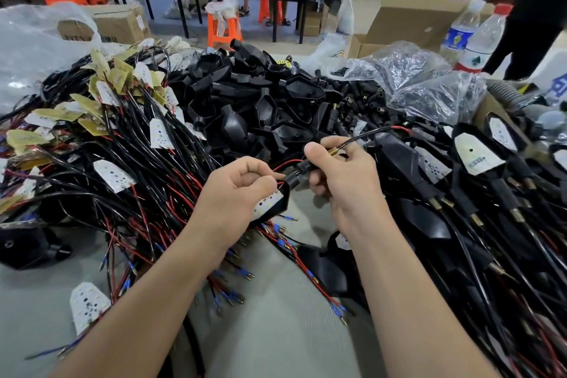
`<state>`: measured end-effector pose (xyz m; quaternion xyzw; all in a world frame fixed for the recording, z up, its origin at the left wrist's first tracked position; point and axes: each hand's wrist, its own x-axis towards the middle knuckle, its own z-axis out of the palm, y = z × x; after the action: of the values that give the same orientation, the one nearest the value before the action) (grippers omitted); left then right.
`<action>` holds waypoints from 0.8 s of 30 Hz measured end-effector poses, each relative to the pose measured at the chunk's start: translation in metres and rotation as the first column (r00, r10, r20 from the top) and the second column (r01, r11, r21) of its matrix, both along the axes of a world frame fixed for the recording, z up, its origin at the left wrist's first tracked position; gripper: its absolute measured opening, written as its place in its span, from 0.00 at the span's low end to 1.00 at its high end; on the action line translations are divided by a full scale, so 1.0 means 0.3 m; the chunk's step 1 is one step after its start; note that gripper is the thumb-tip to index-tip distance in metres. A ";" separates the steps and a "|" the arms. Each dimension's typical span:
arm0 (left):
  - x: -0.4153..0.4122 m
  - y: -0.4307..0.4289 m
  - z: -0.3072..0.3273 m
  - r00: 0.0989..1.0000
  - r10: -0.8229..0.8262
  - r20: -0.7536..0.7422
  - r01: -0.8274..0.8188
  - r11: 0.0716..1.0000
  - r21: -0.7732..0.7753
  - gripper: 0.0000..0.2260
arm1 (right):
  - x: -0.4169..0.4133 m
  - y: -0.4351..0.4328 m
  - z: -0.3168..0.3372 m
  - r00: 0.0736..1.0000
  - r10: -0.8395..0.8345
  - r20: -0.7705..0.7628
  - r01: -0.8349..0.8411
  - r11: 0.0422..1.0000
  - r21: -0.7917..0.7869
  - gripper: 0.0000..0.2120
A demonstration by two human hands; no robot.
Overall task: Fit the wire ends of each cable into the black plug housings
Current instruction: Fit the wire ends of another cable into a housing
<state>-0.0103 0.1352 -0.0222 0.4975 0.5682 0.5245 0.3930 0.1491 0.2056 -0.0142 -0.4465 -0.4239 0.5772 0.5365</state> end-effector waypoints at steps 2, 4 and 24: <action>0.000 0.001 -0.002 0.999 0.032 0.014 -0.032 0.999 0.027 0.11 | 0.005 -0.002 0.001 0.998 0.063 -0.015 -0.063 0.998 0.020 0.06; 0.002 0.001 -0.006 0.997 0.064 0.040 -0.065 0.997 0.041 0.12 | 0.010 -0.006 0.000 0.992 0.128 -0.018 -0.128 0.992 0.021 0.07; 0.024 -0.032 0.033 0.929 0.354 -0.106 -0.345 0.933 0.099 0.19 | 0.010 -0.027 0.008 0.940 0.331 0.077 -0.334 0.942 0.020 0.10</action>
<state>-0.0031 0.1255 -0.0123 0.4346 0.6497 0.5765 0.2379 0.1523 0.1976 -0.0117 -0.3805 -0.5219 0.6358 0.4227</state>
